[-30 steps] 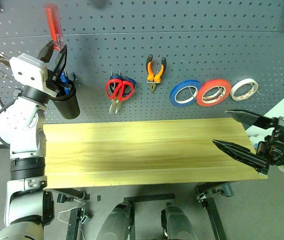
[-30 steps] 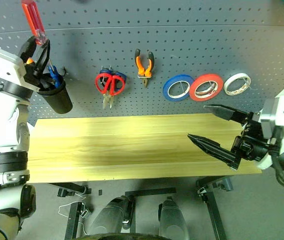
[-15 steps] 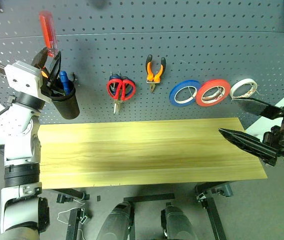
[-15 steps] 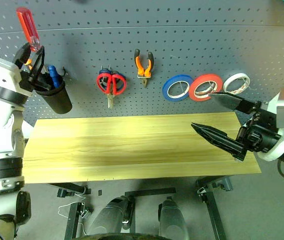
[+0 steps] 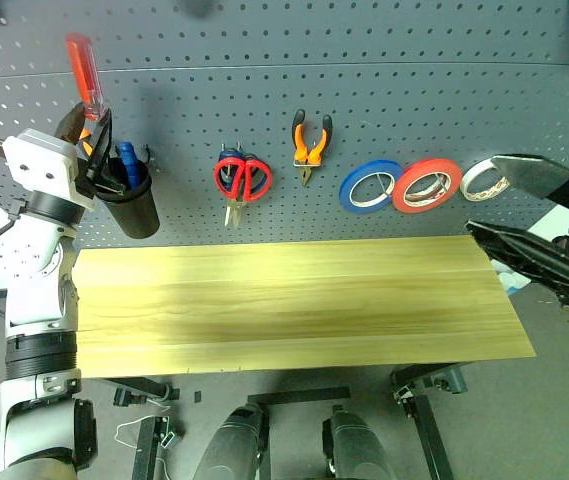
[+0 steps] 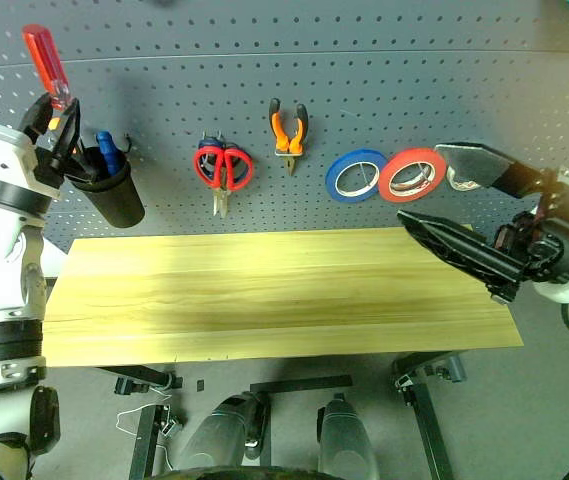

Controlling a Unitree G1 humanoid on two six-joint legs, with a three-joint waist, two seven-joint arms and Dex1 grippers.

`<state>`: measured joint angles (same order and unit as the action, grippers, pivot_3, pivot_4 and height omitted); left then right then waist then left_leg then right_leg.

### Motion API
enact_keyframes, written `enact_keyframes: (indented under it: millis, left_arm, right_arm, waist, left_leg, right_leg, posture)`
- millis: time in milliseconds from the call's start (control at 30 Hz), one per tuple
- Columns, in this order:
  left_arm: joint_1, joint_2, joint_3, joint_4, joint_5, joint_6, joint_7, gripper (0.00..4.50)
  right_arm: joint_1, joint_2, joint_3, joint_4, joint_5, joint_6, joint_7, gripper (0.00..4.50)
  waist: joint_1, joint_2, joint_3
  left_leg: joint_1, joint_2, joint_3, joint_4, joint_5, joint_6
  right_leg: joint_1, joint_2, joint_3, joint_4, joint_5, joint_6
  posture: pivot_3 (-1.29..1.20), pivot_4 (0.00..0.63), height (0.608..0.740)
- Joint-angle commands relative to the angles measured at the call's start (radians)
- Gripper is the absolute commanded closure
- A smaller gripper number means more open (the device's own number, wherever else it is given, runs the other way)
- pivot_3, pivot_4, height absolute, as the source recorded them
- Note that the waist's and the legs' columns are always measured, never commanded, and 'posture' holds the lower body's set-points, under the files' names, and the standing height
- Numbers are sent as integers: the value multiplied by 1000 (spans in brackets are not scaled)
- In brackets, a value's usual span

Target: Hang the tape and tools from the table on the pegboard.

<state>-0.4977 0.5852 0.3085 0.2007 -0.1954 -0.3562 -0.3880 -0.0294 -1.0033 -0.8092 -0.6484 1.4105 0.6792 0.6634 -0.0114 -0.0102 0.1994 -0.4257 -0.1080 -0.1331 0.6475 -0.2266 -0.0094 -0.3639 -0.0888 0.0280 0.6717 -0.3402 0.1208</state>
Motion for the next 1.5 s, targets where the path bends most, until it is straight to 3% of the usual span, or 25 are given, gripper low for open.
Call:
enact_keyframes:
  millis: [33,200,767,1133,1500]
  left_arm:
    - [10,4,30,4,7,-31,24,3701]
    - [28,-10,21,27,7,-29,32,3701]
    - [98,-28,30,-68,-30,260,83,3701]
    - [115,-30,27,-110,-65,335,49,25]
    - [120,-25,28,-229,-153,419,-21,25]
  right_arm:
    - [-27,-24,-47,-3,46,-10,-18,0]
    - [-28,-29,-50,-5,52,-6,-27,0]
    - [-21,-29,-35,1,15,3,-19,0]
    - [-19,-27,-23,-1,-7,3,-12,0]
    - [-15,-22,-12,-3,-28,3,-2,0]
  waist:
    - [0,0,0]
    - [1,0,0]
    - [0,0,-1]
    - [1,1,-3]
    - [1,0,-5]
  left_leg:
    - [0,0,0,0,0,0]
    - [0,0,0,0,0,0]
    - [0,0,0,0,0,0]
    - [0,0,0,0,0,0]
    - [0,0,0,0,0,0]
  right_leg:
    - [0,0,0,0,0,0]
    - [0,0,0,0,0,0]
    - [-1,0,0,0,0,0]
    - [-2,0,1,0,0,0]
    - [-2,0,1,0,0,0]
  posture:
    - [-20,143,740]
    - [-25,144,740]
    - [-27,145,740]
    - [-27,145,740]
    - [-25,136,740]
